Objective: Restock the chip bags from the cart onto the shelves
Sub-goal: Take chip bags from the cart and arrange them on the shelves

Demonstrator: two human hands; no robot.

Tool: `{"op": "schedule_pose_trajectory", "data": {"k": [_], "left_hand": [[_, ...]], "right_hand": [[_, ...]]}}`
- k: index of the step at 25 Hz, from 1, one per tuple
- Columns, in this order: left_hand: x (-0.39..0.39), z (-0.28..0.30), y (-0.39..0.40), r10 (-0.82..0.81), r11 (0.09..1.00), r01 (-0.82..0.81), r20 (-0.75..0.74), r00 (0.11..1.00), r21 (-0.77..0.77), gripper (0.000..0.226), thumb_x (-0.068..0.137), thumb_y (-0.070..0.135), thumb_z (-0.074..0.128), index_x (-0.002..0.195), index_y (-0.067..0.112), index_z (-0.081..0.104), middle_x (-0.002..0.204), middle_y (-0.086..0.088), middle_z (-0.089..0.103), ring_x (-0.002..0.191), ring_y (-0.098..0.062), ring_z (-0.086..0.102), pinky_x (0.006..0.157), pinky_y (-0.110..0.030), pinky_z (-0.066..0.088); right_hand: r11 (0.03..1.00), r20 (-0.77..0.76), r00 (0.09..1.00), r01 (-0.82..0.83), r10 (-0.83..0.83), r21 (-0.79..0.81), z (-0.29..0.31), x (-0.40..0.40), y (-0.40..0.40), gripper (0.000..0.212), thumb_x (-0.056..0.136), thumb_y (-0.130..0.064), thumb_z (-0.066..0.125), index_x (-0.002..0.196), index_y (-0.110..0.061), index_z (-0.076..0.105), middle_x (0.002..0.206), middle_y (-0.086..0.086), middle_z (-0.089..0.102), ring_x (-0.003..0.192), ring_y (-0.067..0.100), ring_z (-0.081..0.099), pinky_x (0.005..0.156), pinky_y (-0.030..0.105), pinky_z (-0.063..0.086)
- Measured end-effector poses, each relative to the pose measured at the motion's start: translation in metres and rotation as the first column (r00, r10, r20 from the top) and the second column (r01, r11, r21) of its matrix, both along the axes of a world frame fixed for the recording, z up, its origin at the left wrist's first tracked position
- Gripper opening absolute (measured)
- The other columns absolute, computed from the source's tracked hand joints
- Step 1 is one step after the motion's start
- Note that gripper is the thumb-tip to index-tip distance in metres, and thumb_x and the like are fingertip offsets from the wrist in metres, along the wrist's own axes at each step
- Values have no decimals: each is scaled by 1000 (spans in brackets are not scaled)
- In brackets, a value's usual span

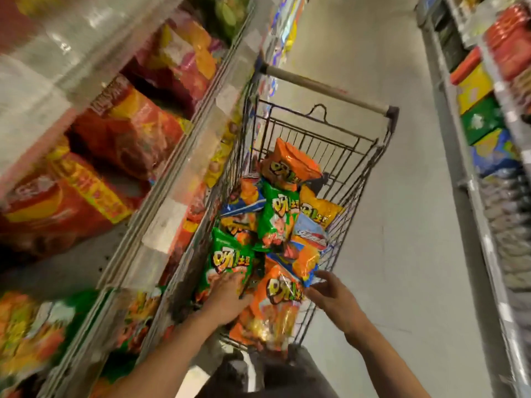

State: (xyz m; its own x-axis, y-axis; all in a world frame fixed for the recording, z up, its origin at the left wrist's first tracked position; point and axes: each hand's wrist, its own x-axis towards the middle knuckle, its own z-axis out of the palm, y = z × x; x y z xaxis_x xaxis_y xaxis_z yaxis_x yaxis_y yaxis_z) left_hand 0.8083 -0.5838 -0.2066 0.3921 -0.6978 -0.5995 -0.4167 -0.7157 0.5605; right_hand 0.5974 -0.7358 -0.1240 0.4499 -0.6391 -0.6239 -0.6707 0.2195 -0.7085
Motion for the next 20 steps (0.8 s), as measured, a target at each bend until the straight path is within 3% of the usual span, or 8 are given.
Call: {"op": "schedule_pose_trajectory", "data": {"k": [3,6,8,10,12,15,18,20], "left_hand": [[16,-12,-12,73,997,-73,-15,997,23,62,89,32,72,144,15,48,141,-13,47,135,-28,42,111,-29,31],[31,-28,-33,201,976,-199,-14,979,88,61,89,29,73,143,12,50,142,-13,47,132,-28,47,108,-30,37],[37,-34,-45,280,953,-277,-7,960,127,62,91,30,71,144,9,48,142,-14,47,133,-29,46,107,-31,39],[36,-36,-58,353,924,-340,-48,934,172,65,91,35,71,146,10,47,143,-11,47,135,-28,46,108,-33,41],[23,-35,-67,348,927,-318,-145,926,198,67,88,39,74,145,14,49,139,-3,51,133,-24,50,101,-23,42],[-9,-38,-76,292,940,-223,-266,919,259,66,86,37,78,141,24,45,145,-1,47,130,-13,49,93,-7,37],[-36,-46,-81,256,938,-160,-304,917,308,90,81,57,74,153,21,34,156,0,36,143,-20,39,112,-24,34],[-43,-54,-83,288,918,-194,-244,926,346,93,79,62,73,153,22,36,157,-6,39,142,-25,40,115,-37,35]], "right_hand": [[996,-9,1000,-22,22,81,-17,31,-36,51,92,-20,74,137,-17,51,108,6,71,93,17,68,81,29,51],[993,-7,999,-50,51,106,-41,63,-89,59,92,-12,73,144,-10,45,107,5,66,85,10,66,68,17,52],[995,3,999,-51,51,84,-57,88,-130,68,90,-14,76,149,-11,40,119,6,62,87,6,65,60,11,51],[997,31,997,-74,74,5,-68,116,-170,79,88,-18,79,152,-16,34,130,1,58,98,13,66,67,15,53],[989,102,990,-84,96,-118,-76,146,-203,78,84,-19,83,147,-16,37,131,0,59,110,19,63,85,23,53],[977,167,976,-110,141,-181,-90,190,-237,63,79,-22,87,128,-30,49,115,-12,64,104,7,63,84,2,45],[970,226,955,-150,192,-189,-107,212,-248,58,80,-15,86,128,-21,53,122,1,68,110,14,67,94,19,52],[976,263,951,-116,163,-187,-117,220,-250,57,79,-14,86,123,-27,52,119,-4,67,105,6,67,92,15,51]]}}
